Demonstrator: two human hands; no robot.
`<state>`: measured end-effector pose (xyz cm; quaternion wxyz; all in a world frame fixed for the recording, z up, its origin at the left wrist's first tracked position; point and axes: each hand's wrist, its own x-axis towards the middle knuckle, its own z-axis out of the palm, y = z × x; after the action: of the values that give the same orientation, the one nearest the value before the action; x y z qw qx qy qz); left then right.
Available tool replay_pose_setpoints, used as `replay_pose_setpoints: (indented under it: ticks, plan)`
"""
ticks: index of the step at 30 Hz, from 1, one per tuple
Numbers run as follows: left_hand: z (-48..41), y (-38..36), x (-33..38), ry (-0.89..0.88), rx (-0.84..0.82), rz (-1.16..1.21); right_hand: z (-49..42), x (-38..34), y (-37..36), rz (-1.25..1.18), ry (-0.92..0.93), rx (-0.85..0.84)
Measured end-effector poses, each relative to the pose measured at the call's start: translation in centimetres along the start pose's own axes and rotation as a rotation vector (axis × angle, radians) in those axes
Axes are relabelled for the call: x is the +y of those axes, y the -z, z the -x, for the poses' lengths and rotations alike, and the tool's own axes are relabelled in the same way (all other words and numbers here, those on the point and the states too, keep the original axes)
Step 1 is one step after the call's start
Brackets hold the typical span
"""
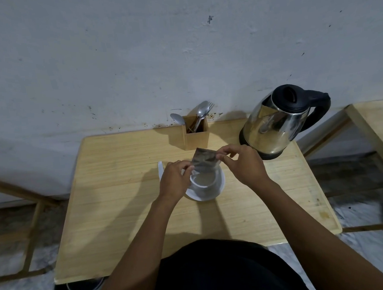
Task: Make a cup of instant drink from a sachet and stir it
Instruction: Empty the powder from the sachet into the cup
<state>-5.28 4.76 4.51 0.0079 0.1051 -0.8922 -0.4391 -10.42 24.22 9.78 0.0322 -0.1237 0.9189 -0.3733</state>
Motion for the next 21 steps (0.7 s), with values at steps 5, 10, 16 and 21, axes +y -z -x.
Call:
replay_pose_setpoints:
  ticks: [5, 10, 16, 21]
  plan:
    - [0.0, -0.1, 0.3, 0.054, -0.006, 0.096, -0.2, 0.4, -0.2, -0.201, -0.012, -0.134]
    - [0.1, -0.1, 0.8, 0.076, -0.005, 0.155, -0.3, 0.5, -0.7, -0.249, -0.053, -0.079]
    - [-0.4, 0.1, 0.5, 0.047, -0.001, 0.131, -0.3, 0.5, -1.4, -0.225, -0.099, -0.037]
    - [-0.4, 0.4, 0.7, 0.110, 0.000, 0.222, -0.4, 0.8, -1.4, -0.196, -0.117, -0.020]
